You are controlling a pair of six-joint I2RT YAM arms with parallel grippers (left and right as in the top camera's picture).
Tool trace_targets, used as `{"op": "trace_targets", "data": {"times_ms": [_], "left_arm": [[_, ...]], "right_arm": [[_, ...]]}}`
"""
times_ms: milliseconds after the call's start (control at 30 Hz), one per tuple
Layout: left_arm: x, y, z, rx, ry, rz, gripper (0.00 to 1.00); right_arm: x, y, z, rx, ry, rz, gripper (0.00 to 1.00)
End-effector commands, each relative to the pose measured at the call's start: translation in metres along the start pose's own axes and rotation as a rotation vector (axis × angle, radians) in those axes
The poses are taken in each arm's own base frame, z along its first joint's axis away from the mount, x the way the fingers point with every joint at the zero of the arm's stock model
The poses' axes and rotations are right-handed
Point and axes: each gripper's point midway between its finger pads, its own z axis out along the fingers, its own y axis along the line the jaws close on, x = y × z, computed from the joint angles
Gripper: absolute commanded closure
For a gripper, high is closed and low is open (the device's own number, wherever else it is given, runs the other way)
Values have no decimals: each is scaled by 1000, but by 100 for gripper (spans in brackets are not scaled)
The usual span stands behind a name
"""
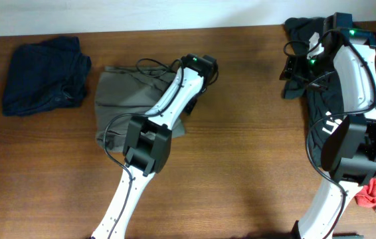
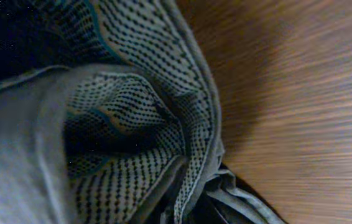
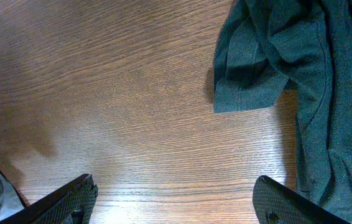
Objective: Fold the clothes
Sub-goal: 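Hold the folded shorts with the left gripper and adjust the fold, then lift the grey shorts bundle with the left gripper and carry it leftward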
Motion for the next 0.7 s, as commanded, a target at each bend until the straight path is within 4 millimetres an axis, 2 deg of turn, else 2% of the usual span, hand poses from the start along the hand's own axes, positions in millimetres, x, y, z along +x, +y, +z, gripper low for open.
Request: {"op": "trace_targets", "data": {"times_ms": [0, 100, 233, 267, 400, 667], "left_arm": [[13, 2, 41, 40, 121, 31, 100], [11, 20, 29, 46, 102, -2, 100], [-3, 45, 3, 61, 4, -69, 100], [-10, 57, -12, 66, -54, -96, 100], [-18, 87, -46, 67, -174, -177, 100], [-15, 149, -123, 60, -417, -334, 100]], "right_arm": [[4, 1, 4, -4, 17, -10, 15], [4, 1, 4, -4, 17, -9, 15], [4, 1, 4, -4, 17, -9, 15], [4, 1, 4, -4, 17, -10, 15], [4, 1, 4, -4, 17, -9, 15], [4, 1, 4, -4, 17, -10, 15]]}}
